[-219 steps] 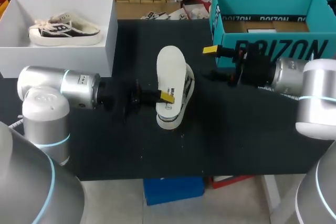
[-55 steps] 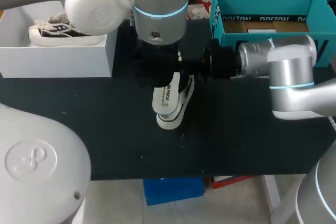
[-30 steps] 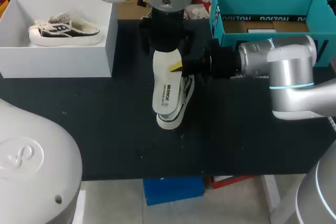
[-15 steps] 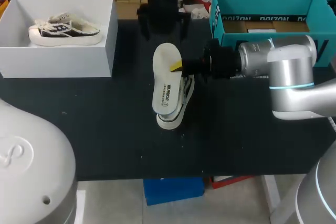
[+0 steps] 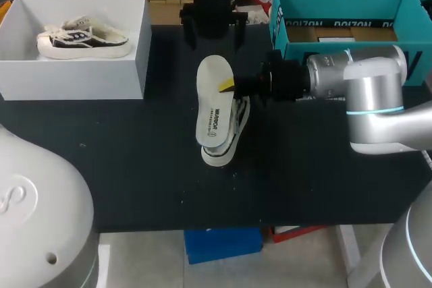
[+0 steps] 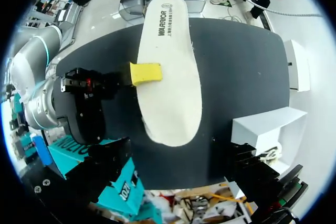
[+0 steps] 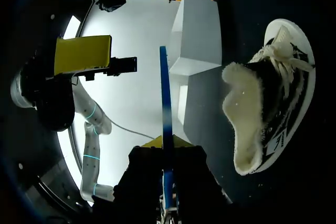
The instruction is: Take the shoe out of the shoebox, open the shoe tongue, remove and reinsert the insole, then place the shoe into the shoebox
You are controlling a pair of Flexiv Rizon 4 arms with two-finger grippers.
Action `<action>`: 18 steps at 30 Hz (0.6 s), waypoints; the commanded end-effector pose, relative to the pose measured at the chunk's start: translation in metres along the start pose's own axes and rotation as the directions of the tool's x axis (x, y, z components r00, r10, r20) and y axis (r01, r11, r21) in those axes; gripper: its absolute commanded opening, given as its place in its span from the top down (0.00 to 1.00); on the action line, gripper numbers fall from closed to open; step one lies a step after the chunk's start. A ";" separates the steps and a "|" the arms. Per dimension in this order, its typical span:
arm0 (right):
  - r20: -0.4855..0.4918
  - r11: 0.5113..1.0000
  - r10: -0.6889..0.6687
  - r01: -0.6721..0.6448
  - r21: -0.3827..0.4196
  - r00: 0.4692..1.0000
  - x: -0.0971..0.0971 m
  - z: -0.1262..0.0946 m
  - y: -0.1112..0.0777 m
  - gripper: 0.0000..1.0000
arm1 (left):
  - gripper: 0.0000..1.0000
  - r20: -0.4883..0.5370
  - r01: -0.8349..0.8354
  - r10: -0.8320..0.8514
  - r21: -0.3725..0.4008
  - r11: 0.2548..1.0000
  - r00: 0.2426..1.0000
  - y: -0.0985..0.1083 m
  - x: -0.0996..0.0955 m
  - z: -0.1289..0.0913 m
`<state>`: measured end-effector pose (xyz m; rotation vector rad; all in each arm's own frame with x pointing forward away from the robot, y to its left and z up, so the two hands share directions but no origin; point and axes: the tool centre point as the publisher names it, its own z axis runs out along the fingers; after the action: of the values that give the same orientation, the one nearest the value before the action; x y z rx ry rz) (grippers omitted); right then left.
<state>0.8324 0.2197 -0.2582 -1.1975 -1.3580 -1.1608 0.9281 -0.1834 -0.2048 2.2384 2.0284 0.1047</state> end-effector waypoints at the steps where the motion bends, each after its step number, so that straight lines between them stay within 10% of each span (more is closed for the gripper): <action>1: 0.003 1.000 0.001 -0.001 -0.001 1.000 0.000 0.000 -0.001 1.00 | 0.00 -0.001 0.004 -0.004 -0.017 1.000 1.000 -0.023 0.002 -0.012; 18: 0.003 1.000 0.001 -0.001 -0.001 1.000 0.000 0.000 -0.001 1.00 | 0.00 0.002 -0.007 0.007 0.003 1.000 1.000 -0.136 0.002 -0.030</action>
<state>0.8324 0.2196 -0.2582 -1.1976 -1.3582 -1.1606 0.8070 -0.1744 -0.1922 2.2780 2.0502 0.0654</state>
